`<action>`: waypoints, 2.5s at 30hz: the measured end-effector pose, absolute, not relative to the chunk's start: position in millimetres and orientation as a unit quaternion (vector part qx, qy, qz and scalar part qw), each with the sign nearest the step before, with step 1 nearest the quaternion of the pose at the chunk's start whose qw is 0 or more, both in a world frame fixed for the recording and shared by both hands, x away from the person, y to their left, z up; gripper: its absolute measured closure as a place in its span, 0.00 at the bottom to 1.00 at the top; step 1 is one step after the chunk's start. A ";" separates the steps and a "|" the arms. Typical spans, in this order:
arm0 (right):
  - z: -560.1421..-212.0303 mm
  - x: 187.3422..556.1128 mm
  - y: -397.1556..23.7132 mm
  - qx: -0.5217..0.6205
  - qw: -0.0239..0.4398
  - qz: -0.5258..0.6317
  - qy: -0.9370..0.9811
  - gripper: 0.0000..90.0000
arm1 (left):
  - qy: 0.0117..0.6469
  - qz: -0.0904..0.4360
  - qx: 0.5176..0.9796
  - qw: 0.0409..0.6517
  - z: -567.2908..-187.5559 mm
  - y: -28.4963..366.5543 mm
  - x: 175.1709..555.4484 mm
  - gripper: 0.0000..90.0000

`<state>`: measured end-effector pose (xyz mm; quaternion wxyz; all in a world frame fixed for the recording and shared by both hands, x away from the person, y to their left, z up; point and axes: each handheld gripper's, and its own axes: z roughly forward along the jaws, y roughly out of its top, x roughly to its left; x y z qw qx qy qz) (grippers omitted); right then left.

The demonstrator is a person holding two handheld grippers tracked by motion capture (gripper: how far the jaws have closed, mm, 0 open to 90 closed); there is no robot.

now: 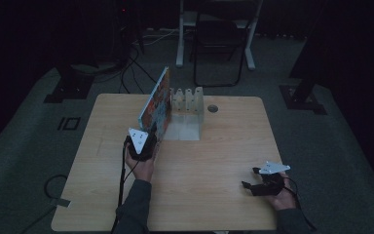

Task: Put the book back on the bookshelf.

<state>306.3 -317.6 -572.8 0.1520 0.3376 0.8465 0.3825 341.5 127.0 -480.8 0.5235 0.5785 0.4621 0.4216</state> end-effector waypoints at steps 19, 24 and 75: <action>-572.8 306.2 -317.7 0.337 0.152 0.383 0.847 0.23 | 0.467 0.429 0.576 0.516 -482.4 130.0 347.7 0.90; -572.8 306.2 -317.7 0.337 0.152 0.383 0.846 0.23 | 0.470 0.429 0.573 0.517 -483.0 130.3 348.7 0.90; -572.8 306.1 -317.7 0.337 0.152 0.382 0.847 0.23 | 0.466 0.426 0.569 0.527 -496.3 131.9 347.1 0.90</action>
